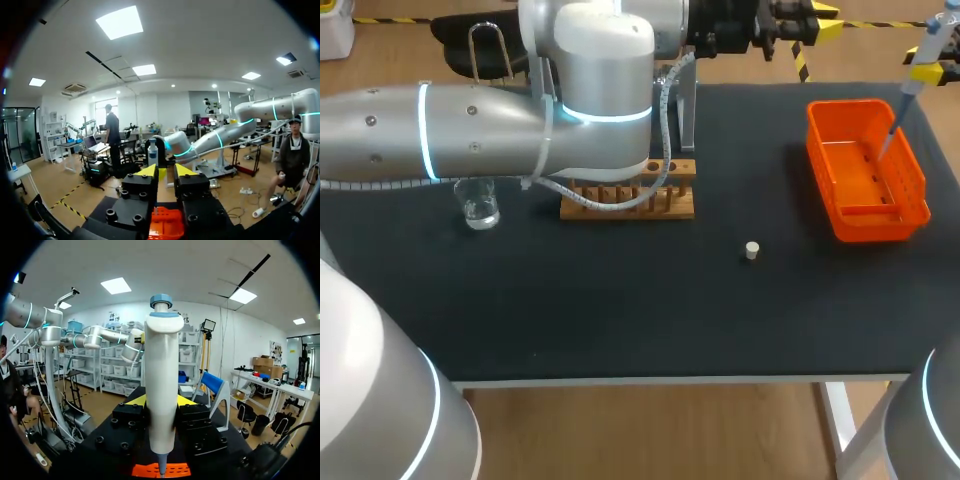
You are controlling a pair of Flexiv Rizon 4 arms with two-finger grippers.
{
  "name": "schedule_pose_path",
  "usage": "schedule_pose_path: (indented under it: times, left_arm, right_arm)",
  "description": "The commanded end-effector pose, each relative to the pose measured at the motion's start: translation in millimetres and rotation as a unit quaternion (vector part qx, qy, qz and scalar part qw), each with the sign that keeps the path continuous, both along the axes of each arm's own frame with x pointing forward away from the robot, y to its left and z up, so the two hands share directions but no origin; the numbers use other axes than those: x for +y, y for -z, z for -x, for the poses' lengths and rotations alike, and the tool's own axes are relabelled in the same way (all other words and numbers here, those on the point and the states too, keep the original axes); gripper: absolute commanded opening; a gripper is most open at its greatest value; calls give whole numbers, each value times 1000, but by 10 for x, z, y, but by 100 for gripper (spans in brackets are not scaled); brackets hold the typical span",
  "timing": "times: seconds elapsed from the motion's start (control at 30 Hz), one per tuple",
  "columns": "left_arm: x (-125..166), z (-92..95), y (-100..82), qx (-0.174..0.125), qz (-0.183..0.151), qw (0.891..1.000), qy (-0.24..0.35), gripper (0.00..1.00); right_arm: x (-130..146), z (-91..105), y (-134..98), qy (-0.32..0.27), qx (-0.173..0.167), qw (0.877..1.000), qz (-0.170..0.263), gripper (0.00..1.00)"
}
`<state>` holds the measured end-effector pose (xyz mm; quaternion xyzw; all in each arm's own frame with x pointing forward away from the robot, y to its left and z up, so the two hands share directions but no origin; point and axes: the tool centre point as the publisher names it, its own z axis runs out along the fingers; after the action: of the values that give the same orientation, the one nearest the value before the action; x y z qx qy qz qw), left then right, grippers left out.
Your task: Invert the test tube, pick up the pipette, mount the tip to pipette, aspirate from beaker and dispense into the tube, eject the tip, return the pipette, and cap with the stopper.
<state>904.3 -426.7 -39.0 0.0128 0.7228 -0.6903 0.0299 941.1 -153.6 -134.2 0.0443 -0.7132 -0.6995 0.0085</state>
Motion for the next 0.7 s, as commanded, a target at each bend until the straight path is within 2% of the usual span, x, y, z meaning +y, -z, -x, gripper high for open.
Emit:
schedule_pose_path:
  times: [0.03, 0.3, 0.7]
  left_arm:
    - [-140, -40, 1, -4, 11, 1000, 18, 0]
    - [-574, -105, 11, 1, 25, 999, 43, 0]
    - [-911, -103, -14, -7, 29, 999, 37, 0]
  right_arm:
    - [3, 9, -12, 1, 0, 1000, 2, 0]
    - [3, 9, -12, 1, 0, 1000, 2, 0]
    - [3, 9, -12, 1, 0, 1000, 2, 0]
